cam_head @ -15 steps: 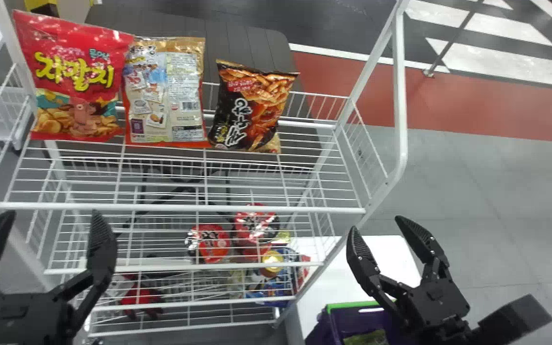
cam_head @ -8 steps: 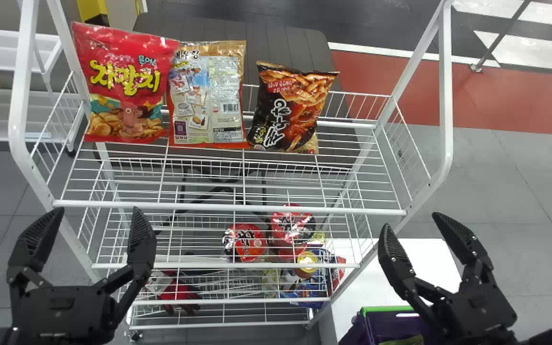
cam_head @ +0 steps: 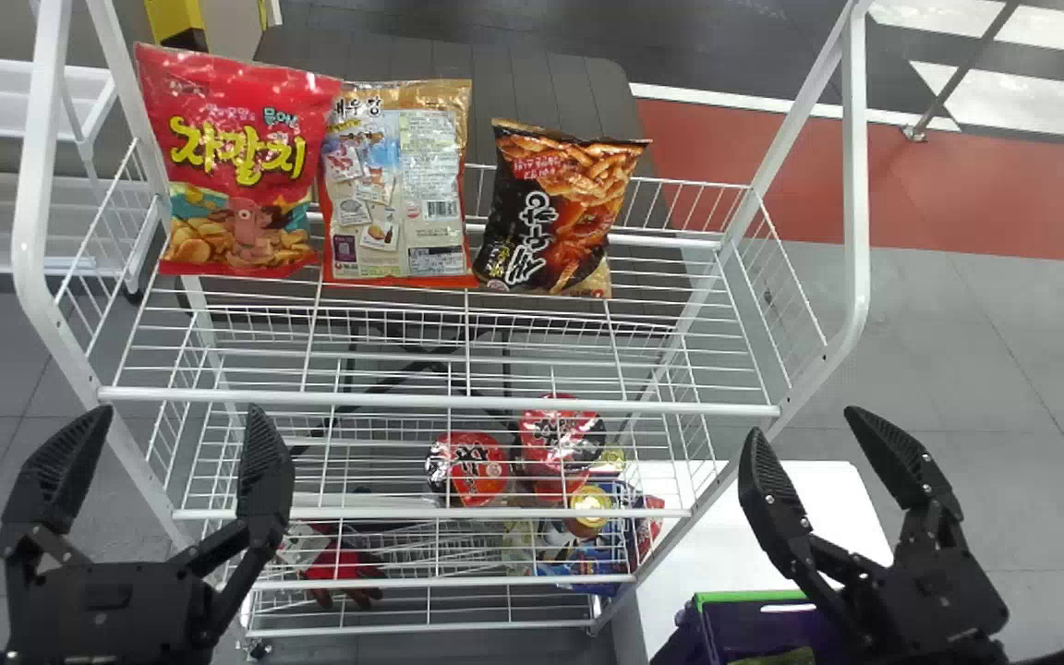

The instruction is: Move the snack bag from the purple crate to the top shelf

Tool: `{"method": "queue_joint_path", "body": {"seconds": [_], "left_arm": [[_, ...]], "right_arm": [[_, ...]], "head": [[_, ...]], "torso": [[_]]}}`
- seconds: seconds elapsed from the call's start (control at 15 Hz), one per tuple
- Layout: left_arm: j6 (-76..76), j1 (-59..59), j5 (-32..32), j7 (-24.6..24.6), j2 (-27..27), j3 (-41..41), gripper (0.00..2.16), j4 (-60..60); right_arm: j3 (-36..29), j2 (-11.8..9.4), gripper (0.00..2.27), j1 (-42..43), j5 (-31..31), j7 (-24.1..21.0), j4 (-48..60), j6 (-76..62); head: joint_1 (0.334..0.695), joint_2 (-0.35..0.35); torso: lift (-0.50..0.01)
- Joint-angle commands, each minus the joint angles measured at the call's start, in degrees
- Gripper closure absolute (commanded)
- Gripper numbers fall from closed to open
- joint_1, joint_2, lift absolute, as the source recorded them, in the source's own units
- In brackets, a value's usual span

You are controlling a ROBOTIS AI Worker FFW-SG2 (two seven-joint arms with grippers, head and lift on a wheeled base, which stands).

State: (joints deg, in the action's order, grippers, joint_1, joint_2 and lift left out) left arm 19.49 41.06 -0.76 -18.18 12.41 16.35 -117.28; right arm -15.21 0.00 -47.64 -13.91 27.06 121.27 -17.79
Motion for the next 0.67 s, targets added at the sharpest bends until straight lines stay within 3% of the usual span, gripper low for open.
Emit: {"method": "queue_joint_path", "body": {"seconds": [0.0, 0.6], "left_arm": [[-0.12, 0.17, 0.5, -0.28, -0.1, 0.08, 0.11, -0.4], [-0.12, 0.25, 1.2, -0.54, -0.63, 0.88, 0.11, -0.31]], "right_arm": [[-0.09, 0.05, 0.19, 0.0, -0.59, 0.01, 0.02, 0.0], [-0.26, 0.05, 0.19, 0.0, -2.08, -0.25, 0.2, 0.88]], "head": [[0.695, -0.196], [0.695, -0.212]], "torso": [[0.0], [0.0]]}}
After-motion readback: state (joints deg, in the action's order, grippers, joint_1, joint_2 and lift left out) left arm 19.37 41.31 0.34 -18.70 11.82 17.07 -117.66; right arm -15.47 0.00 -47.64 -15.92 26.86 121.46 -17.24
